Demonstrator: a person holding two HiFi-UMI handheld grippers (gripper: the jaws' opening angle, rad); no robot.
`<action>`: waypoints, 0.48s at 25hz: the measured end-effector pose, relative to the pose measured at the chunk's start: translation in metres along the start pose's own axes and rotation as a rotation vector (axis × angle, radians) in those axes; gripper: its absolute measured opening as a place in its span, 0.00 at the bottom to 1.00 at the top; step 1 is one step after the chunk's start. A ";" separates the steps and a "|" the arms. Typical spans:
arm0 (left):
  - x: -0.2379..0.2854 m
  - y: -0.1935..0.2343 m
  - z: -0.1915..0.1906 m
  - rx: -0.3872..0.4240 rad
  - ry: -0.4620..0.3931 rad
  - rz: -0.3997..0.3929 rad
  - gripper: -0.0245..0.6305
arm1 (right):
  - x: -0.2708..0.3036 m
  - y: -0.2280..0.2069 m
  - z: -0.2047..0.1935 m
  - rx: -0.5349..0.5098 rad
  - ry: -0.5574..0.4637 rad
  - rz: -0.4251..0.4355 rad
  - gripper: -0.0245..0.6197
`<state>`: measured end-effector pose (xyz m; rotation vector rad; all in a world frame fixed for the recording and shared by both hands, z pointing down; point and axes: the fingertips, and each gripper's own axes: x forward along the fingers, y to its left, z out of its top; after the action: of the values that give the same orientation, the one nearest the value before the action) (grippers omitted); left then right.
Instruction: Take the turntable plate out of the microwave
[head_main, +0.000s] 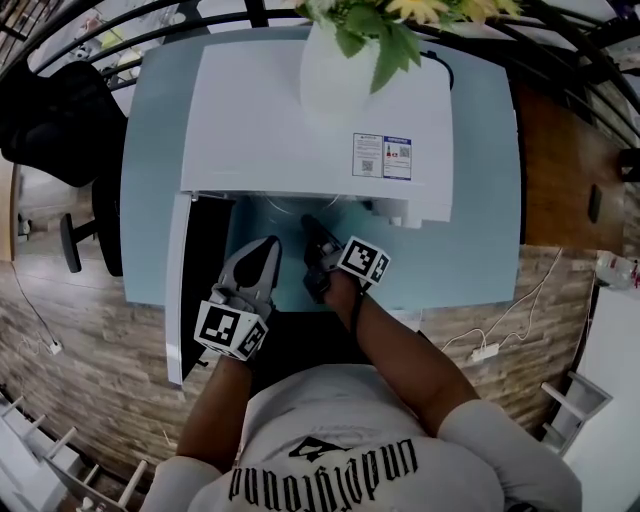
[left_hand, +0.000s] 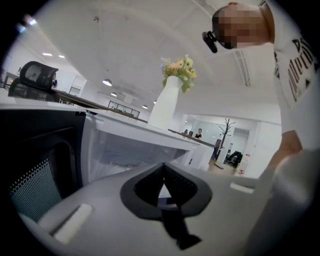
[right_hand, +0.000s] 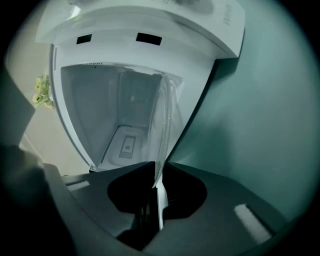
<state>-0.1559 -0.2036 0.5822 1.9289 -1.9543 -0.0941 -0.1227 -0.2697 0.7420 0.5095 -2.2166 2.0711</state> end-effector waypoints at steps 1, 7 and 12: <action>0.000 -0.002 -0.006 -0.010 0.006 -0.006 0.11 | -0.003 0.000 -0.003 0.000 0.005 0.001 0.12; -0.006 -0.004 -0.041 -0.117 0.039 0.017 0.12 | -0.019 -0.005 -0.017 -0.001 0.033 0.003 0.12; -0.016 0.005 -0.070 -0.210 0.063 0.060 0.12 | -0.029 -0.006 -0.025 -0.012 0.058 0.008 0.12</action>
<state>-0.1385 -0.1720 0.6442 1.7174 -1.8789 -0.2103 -0.0976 -0.2395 0.7420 0.4348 -2.2012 2.0479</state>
